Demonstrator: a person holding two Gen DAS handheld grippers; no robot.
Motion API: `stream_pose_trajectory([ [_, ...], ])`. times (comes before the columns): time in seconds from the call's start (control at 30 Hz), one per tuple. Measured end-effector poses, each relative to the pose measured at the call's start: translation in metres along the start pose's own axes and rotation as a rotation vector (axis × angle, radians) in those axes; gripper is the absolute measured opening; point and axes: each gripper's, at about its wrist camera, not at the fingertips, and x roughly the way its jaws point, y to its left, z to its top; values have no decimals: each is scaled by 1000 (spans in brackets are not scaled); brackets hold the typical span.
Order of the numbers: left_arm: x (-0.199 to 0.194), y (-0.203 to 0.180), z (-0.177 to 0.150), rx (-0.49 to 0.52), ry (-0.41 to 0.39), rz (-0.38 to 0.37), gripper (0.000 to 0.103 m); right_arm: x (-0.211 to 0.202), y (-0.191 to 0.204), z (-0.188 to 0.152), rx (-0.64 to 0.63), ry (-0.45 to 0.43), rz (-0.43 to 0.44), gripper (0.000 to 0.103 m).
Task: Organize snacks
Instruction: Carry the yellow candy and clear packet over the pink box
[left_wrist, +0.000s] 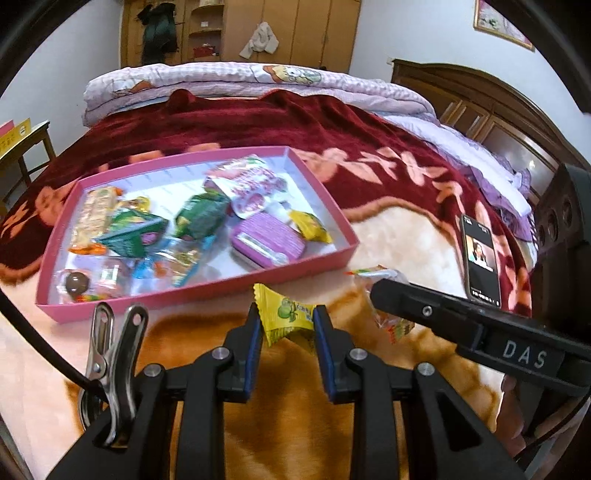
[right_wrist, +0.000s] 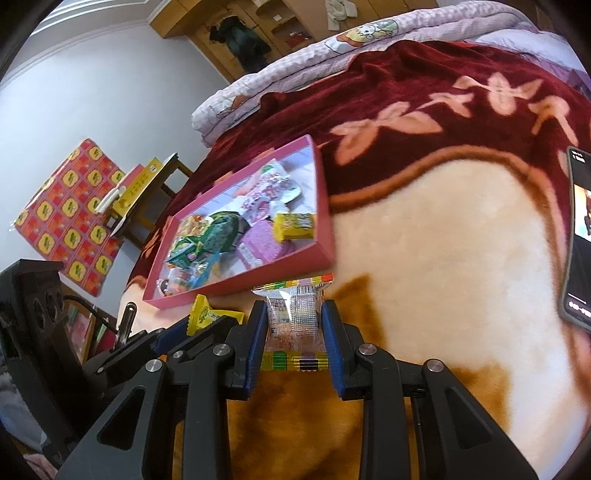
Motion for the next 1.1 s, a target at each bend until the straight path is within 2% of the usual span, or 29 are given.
stream_pose_trajectory([
  [0.43, -19, 53, 32, -51, -82, 73, 28, 17, 38, 21, -69, 1, 16, 31],
  [1.1, 11, 114, 80, -90, -102, 131, 28, 68, 90, 66, -151, -6, 18, 31],
])
